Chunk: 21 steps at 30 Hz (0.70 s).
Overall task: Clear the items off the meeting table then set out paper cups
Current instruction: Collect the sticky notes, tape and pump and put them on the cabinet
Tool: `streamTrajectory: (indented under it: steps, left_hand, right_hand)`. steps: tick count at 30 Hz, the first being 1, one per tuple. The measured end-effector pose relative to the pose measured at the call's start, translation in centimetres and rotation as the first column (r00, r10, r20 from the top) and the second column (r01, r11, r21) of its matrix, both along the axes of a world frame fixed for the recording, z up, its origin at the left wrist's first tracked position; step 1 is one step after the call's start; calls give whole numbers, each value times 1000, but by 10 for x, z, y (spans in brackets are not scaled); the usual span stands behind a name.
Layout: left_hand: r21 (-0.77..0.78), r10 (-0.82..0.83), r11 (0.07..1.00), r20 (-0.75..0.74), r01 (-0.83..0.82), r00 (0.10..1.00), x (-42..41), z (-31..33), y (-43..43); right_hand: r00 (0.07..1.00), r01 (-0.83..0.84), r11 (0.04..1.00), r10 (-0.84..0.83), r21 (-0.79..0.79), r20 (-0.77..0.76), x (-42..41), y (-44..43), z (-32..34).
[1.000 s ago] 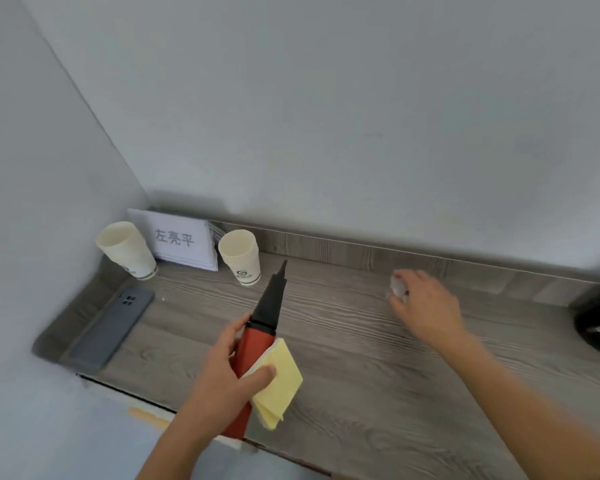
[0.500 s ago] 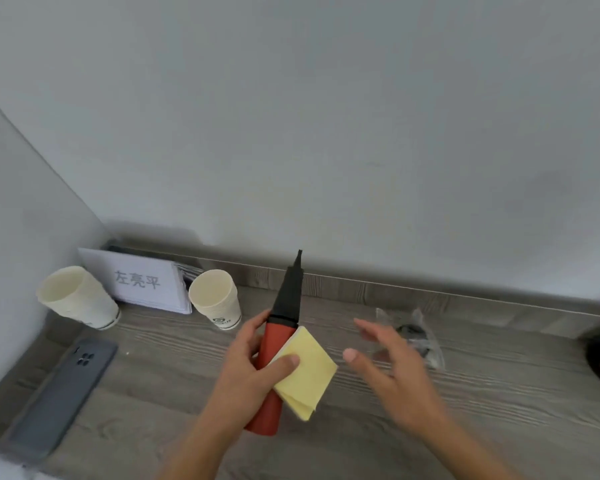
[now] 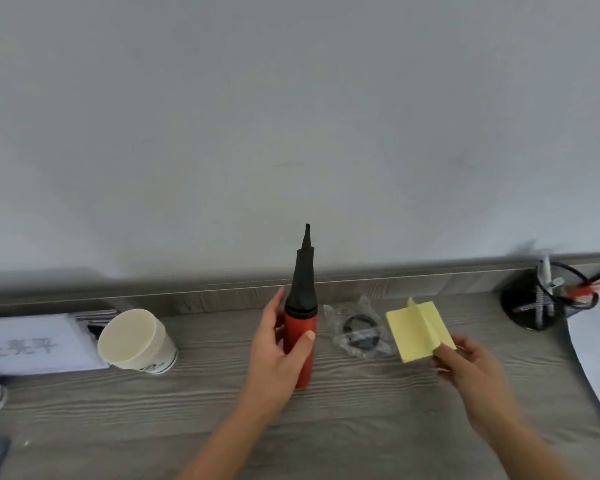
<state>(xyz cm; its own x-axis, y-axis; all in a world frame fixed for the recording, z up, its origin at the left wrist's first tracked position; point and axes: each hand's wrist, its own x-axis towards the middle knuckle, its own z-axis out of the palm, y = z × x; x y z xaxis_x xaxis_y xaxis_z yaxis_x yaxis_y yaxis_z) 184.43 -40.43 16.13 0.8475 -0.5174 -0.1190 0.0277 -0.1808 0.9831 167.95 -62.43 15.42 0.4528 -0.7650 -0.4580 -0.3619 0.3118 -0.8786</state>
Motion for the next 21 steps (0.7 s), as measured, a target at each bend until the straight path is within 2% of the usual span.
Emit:
streamTrajectory:
  steps: [2,5,7,8,10,11,15,17,21]
  left_hand:
    - [66,-19,998,91,13,996,3,-1,-10]
    - [105,5,994,191,-25,982,6,-4,-19]
    - [125,22,991,232,-52,973,12,-5,-23]
    - [137,23,989,244,-58,969,15,-6,-25]
    - [170,11,984,262,-57,965,20,-8,-29]
    - [188,-5,981,272,-48,962,22,-9,-30]
    - [238,-57,971,309,-19,949,27,-10,-33]
    - [266,-64,963,331,-28,942,27,-11,-33]
    - [324,-69,945,347,-50,935,23,-11,-31]
  right_hand:
    - [997,30,999,-32,-33,-66,-3,-15,-13]
    - [997,8,996,-14,-89,-70,6,-22,-25]
    - [990,-78,966,47,-246,-130,16,-19,-30]
    - [971,-168,912,87,-374,-225,19,-18,-32]
    - [875,-382,717,77,-583,-478,22,-15,-35]
    - [836,-453,619,45,-642,-546,22,-15,-38]
    - [809,-562,363,55,-743,-585,23,-12,-54]
    - [804,-579,321,71,-749,-591,25,-13,-56]
    - [755,-634,315,54,-706,-653,26,-12,-51]
